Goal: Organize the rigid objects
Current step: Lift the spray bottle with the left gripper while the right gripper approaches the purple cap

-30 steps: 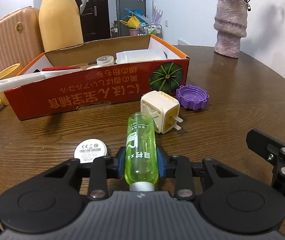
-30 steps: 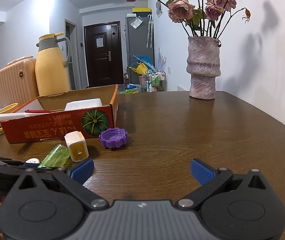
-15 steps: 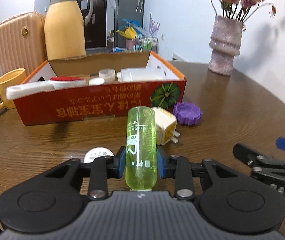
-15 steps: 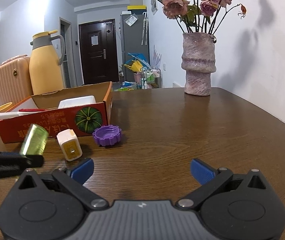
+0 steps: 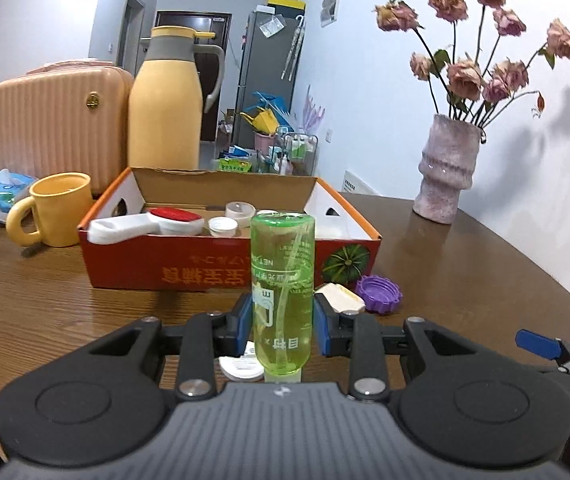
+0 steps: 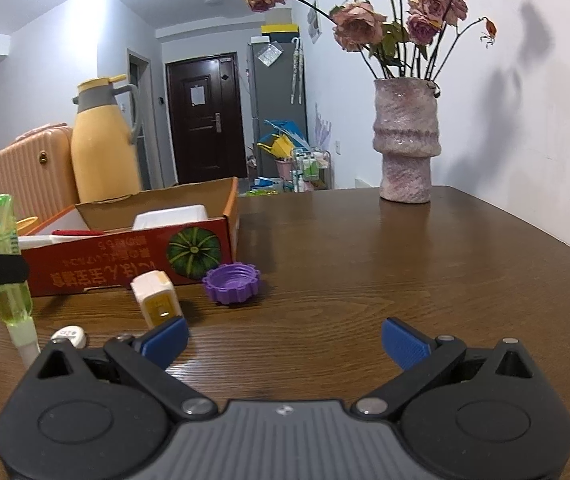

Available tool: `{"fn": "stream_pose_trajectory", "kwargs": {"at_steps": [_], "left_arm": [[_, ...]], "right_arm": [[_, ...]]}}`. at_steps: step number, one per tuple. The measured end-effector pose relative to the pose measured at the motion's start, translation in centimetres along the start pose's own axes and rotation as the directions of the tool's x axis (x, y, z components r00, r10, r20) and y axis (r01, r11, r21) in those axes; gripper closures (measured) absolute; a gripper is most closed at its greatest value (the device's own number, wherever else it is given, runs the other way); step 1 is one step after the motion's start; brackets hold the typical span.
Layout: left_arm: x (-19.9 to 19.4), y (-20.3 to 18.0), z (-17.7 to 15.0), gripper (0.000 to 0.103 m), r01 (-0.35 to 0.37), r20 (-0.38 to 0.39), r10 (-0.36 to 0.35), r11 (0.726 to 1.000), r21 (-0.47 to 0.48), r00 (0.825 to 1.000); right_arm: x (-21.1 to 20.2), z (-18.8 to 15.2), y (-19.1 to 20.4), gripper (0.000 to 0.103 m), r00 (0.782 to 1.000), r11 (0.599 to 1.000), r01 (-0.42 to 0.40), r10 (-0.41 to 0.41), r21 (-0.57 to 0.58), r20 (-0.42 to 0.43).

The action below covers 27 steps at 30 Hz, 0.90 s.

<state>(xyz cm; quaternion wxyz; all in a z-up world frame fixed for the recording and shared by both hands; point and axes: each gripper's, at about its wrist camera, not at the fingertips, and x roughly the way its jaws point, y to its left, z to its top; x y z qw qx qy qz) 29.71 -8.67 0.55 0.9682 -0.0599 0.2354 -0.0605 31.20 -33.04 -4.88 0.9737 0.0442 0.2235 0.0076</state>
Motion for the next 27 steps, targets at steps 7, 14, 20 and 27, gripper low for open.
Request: {"fn": "stream_pose_trajectory", "kwargs": {"at_steps": [7, 14, 20, 27], "left_arm": [[-0.7, 1.8, 0.1, 0.072, -0.023, 0.024, 0.024, 1.000, -0.006, 0.999], [-0.6, 3.6, 0.4, 0.072, -0.057, 0.031, 0.058, 0.998, -0.021, 0.998], [-0.6, 4.7, 0.6, 0.072, -0.076, 0.042, 0.078, 0.996, -0.038, 0.996], [-0.3, 5.6, 0.9, 0.072, -0.087, 0.040, 0.090, 0.995, -0.057, 0.995]], "right_arm": [[0.1, -0.1, 1.6, 0.000, 0.999, 0.999, -0.034, 0.034, -0.022, -0.008], [1.7, 1.1, 2.9, 0.000, 0.999, 0.996, -0.035, 0.034, -0.080, -0.013], [5.9, 3.0, 3.5, 0.004, 0.997, 0.988, -0.028, 0.018, -0.152, -0.068], [10.5, 3.6, 3.7, 0.007, 0.989, 0.985, -0.017, -0.008, -0.173, -0.147]]}}
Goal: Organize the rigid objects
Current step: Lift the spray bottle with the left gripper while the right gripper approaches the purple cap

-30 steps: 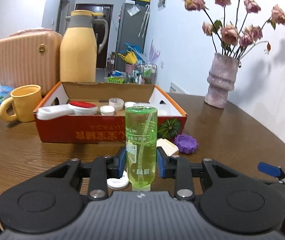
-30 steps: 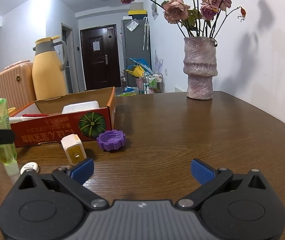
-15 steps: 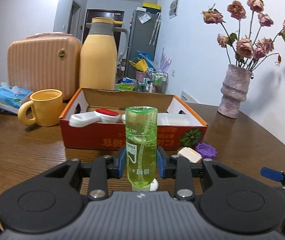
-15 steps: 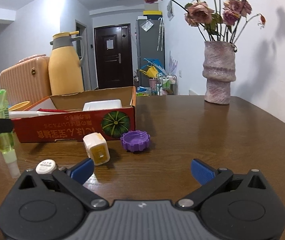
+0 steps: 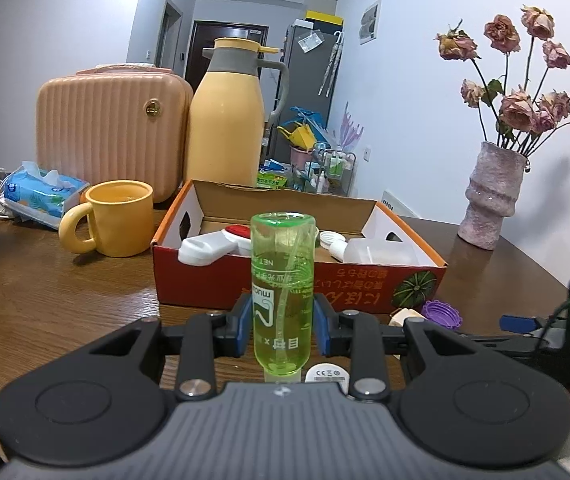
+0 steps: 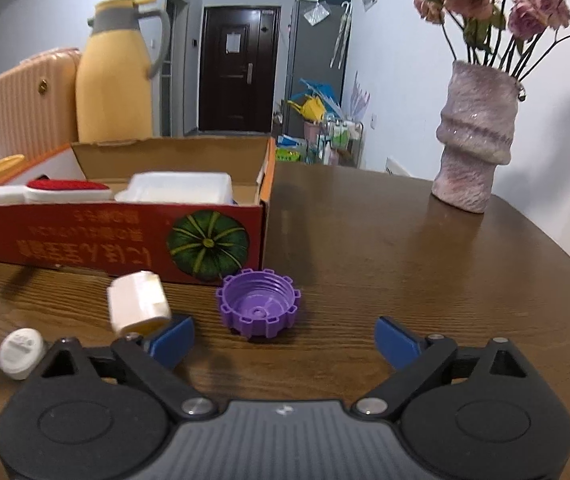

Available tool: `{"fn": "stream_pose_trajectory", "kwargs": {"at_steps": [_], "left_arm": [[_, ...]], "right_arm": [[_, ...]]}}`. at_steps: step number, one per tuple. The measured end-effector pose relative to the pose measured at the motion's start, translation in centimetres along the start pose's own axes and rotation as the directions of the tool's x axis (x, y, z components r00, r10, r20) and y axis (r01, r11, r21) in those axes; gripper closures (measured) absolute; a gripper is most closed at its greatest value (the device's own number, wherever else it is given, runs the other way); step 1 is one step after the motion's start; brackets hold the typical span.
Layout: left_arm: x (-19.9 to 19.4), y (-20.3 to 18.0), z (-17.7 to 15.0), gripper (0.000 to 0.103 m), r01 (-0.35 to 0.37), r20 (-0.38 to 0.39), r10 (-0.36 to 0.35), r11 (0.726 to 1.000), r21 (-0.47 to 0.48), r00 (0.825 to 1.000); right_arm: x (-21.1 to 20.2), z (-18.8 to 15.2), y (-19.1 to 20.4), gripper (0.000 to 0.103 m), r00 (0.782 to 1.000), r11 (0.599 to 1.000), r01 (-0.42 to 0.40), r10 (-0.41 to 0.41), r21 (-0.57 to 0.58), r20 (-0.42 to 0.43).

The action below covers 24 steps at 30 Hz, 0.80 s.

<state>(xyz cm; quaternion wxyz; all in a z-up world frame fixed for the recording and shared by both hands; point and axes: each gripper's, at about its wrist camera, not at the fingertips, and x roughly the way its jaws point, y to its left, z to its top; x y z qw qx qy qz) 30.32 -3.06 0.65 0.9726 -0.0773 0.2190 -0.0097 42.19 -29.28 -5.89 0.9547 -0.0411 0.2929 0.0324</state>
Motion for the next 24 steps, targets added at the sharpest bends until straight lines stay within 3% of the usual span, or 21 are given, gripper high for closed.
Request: {"fn": "stream_pose_trajectory", "kwargs": {"at_steps": [9, 12, 13, 14, 24], "left_arm": [[0.3, 0.4, 0.1, 0.072, -0.006, -0.007, 0.006, 1.000, -0.010, 1.000], [0.5, 0.3, 0.1, 0.072, -0.008, -0.011, 0.008, 1.000, -0.008, 1.000], [0.5, 0.3, 0.1, 0.072, -0.008, -0.013, 0.008, 1.000, -0.008, 1.000], [0.6, 0.4, 0.1, 0.072, -0.009, -0.014, 0.009, 1.000, -0.008, 1.000], [0.6, 0.4, -0.1, 0.072, -0.012, -0.016, 0.012, 1.000, -0.010, 1.000]], "right_arm": [[2.9, 0.7, 0.0, 0.013, 0.997, 0.998, -0.057, 0.057, -0.005, -0.049], [3.5, 1.1, -0.4, 0.027, 0.995, 0.996, -0.083, 0.083, 0.014, -0.051], [3.7, 1.2, -0.4, 0.042, 0.994, 0.996, -0.093, 0.094, 0.015, -0.061], [3.6, 1.2, -0.5, 0.050, 0.992, 0.993, -0.117, 0.118, 0.023, -0.053], [0.7, 0.0, 0.0, 0.050, 0.995, 0.995, -0.100, 0.100, -0.002, 0.018]]}}
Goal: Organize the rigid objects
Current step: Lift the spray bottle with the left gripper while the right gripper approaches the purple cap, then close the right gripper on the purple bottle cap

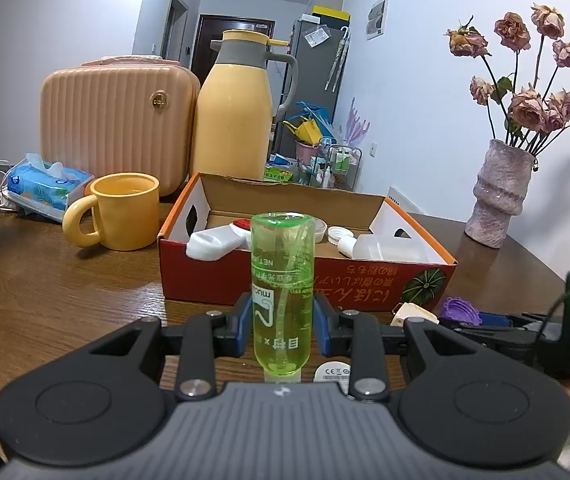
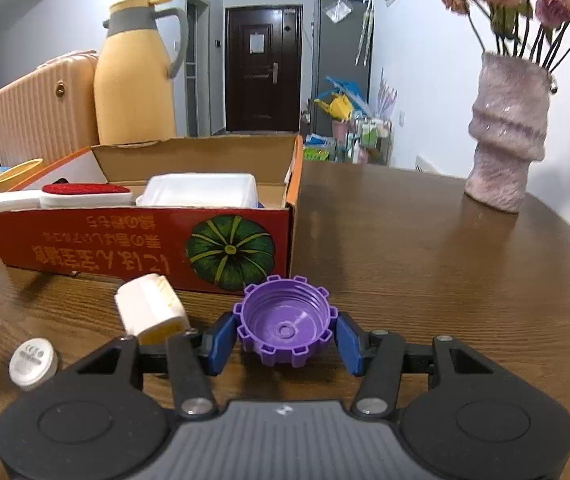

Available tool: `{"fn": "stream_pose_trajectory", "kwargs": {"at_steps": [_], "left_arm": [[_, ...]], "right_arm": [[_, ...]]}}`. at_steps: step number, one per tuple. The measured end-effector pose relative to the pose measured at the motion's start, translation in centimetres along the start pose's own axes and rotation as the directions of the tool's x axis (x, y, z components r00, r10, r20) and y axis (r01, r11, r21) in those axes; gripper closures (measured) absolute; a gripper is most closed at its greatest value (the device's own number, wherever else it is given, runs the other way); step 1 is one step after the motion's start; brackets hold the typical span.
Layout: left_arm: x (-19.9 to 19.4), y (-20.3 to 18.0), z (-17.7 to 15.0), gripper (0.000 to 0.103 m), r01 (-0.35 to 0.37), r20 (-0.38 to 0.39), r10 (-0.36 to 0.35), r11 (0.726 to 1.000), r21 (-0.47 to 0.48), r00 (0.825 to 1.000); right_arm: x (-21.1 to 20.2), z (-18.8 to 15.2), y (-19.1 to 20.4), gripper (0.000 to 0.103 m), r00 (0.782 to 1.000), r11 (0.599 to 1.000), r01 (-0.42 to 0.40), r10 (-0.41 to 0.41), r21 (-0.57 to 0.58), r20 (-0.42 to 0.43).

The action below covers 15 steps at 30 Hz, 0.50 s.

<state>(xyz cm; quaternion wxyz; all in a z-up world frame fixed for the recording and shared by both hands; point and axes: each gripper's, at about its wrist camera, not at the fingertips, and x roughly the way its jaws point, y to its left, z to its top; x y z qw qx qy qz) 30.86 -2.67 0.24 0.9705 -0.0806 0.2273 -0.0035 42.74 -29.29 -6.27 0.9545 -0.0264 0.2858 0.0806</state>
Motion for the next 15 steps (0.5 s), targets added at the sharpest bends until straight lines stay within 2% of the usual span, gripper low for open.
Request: {"fn": "stream_pose_trajectory", "kwargs": {"at_steps": [15], "left_arm": [[-0.7, -0.2, -0.2, 0.072, 0.001, 0.015, -0.001, 1.000, 0.012, 1.000]], "right_arm": [[-7.4, -1.8, 2.5, 0.050, 0.986, 0.998, -0.060, 0.061, -0.009, 0.155]]}}
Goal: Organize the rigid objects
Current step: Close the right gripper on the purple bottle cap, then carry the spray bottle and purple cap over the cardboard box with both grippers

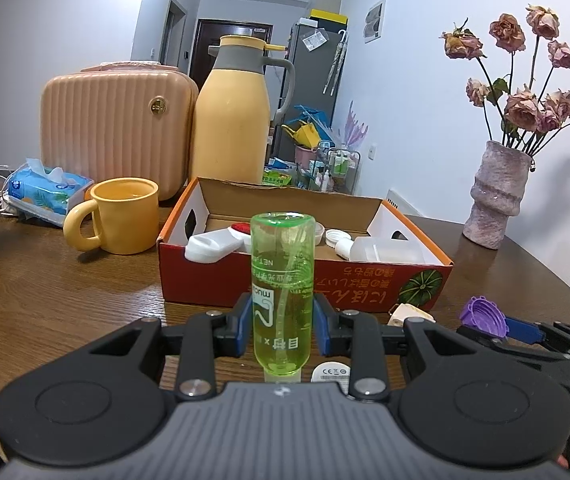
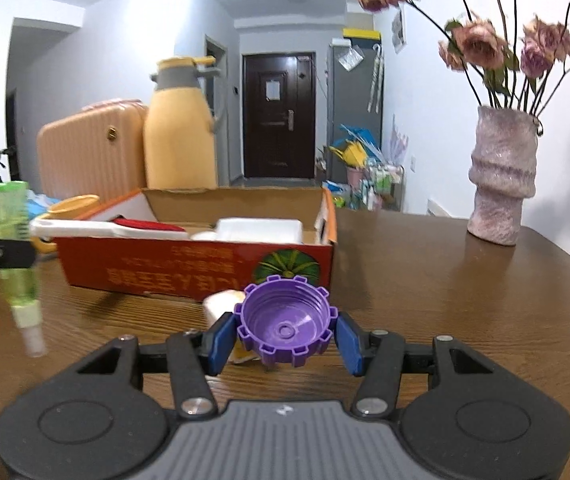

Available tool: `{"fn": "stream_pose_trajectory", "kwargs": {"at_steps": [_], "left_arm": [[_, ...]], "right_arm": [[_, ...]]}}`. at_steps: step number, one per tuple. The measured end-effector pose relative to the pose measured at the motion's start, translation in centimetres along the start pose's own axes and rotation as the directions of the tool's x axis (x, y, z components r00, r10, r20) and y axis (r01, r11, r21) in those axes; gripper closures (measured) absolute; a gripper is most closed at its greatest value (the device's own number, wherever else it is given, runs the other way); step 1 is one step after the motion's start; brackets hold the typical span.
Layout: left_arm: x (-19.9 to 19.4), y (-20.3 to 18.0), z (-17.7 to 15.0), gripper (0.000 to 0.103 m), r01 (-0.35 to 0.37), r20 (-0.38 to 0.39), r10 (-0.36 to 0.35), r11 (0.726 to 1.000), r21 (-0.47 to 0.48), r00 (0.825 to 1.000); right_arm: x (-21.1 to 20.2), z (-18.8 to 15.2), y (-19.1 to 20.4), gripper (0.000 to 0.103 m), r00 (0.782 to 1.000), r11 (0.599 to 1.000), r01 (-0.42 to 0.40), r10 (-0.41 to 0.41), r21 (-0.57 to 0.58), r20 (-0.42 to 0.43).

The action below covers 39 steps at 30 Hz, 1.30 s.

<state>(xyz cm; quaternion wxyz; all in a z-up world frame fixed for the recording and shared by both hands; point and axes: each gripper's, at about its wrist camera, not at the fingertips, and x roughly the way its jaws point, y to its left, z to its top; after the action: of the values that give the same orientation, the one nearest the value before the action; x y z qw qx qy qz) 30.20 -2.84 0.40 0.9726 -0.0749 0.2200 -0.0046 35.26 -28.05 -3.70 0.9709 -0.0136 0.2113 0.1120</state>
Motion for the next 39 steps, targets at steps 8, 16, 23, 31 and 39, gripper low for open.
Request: {"fn": "stream_pose_trajectory", "kwargs": {"at_steps": [8, 16, 23, 31, 39], "left_arm": [[-0.2, -0.2, -0.1, 0.072, 0.002, 0.004, -0.002, 1.000, 0.005, 1.000], [-0.3, -0.3, 0.0, 0.072, 0.001, 0.008, -0.001, 1.000, 0.005, 1.000], [-0.4, -0.4, 0.5, 0.072, -0.006, 0.019, 0.006, 1.000, -0.003, 1.000], [-0.1, -0.3, 1.6, 0.072, -0.019, 0.030, 0.019, 1.000, -0.011, 0.999], [0.9, -0.8, 3.2, 0.072, -0.027, 0.051, 0.028, 0.999, -0.019, 0.998]], "right_arm": [[-2.8, -0.1, 2.3, 0.050, 0.997, 0.999, -0.053, 0.053, -0.007, 0.064], [-3.7, 0.1, 4.0, 0.050, 0.992, 0.996, -0.086, 0.086, -0.008, 0.091], [-3.6, 1.0, 4.4, 0.050, 0.990, 0.996, -0.087, 0.088, -0.006, 0.112], [-2.8, 2.9, 5.0, 0.050, 0.986, 0.996, -0.083, 0.085, -0.023, 0.141], [-0.9, 4.6, 4.7, 0.050, 0.984, 0.997, -0.081, 0.082, -0.015, 0.158]]}}
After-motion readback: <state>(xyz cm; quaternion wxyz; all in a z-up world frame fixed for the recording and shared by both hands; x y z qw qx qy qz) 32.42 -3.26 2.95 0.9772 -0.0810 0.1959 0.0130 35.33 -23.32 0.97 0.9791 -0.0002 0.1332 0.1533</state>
